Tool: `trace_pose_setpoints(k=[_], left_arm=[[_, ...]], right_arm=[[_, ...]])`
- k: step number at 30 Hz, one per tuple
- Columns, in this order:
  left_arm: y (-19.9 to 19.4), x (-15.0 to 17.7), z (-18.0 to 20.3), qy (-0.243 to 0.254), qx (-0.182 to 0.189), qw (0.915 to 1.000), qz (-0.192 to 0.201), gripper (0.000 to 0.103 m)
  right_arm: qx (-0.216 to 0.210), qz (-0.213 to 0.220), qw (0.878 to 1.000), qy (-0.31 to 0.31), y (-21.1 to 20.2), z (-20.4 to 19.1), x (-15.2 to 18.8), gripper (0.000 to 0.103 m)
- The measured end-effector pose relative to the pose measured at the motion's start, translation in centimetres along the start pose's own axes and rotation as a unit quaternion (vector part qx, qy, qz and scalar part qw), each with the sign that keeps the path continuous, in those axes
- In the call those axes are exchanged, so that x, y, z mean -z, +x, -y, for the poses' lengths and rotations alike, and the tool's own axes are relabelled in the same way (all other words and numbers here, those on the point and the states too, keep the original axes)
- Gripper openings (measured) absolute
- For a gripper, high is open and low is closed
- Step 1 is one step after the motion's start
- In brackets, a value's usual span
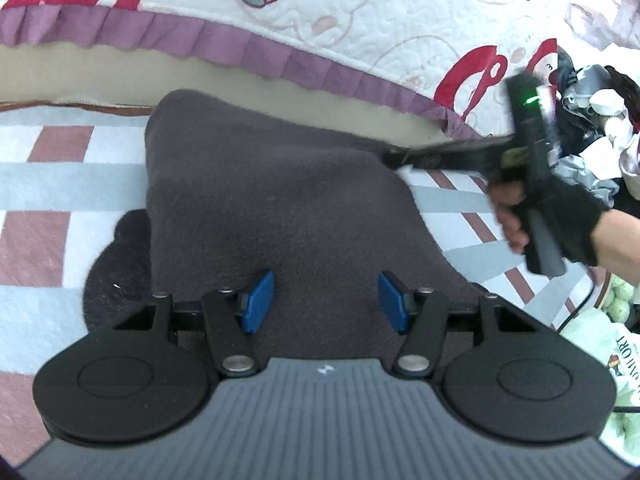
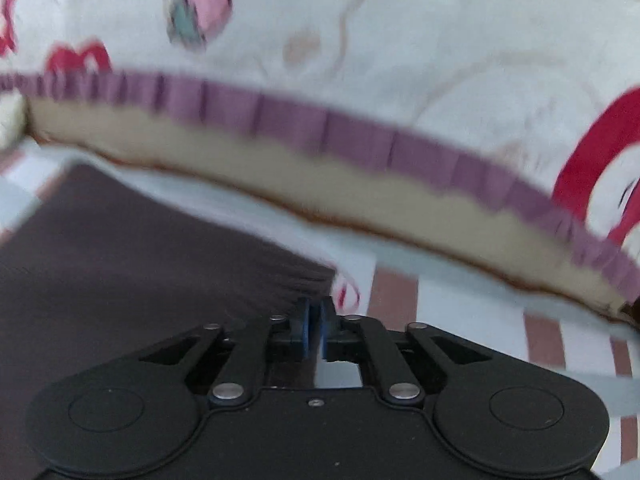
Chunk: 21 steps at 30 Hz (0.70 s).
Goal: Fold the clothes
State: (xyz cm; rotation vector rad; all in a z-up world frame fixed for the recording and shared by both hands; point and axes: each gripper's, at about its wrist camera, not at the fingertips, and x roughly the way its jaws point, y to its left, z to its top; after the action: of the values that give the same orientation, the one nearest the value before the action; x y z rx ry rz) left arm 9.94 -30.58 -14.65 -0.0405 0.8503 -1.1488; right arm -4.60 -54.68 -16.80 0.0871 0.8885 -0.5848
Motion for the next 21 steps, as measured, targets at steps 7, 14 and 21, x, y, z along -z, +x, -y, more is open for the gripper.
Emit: trace_pose_setpoints(k=[7, 14, 21], left_arm=[[-0.4, -0.2, -3.4, -0.066, -0.047, 0.9966, 0.013, 0.055], [0.2, 0.4, -5.7, -0.105, -0.075, 0.9916, 0.0, 0.056], [-0.2, 0.6, -6.9, -0.134, -0.047, 0.9899, -0.003, 0.056]], right_arm=[[0.005, -0.043, 0.995, 0.092, 1.1, 3.3, 3.0, 0.03], [-0.086, -0.005, 0.968, 0.235, -1.8, 5.8, 0.7, 0.06], [-0.166, 0.003, 0.938, 0.305, -1.4, 6.2, -0.9, 0.063]])
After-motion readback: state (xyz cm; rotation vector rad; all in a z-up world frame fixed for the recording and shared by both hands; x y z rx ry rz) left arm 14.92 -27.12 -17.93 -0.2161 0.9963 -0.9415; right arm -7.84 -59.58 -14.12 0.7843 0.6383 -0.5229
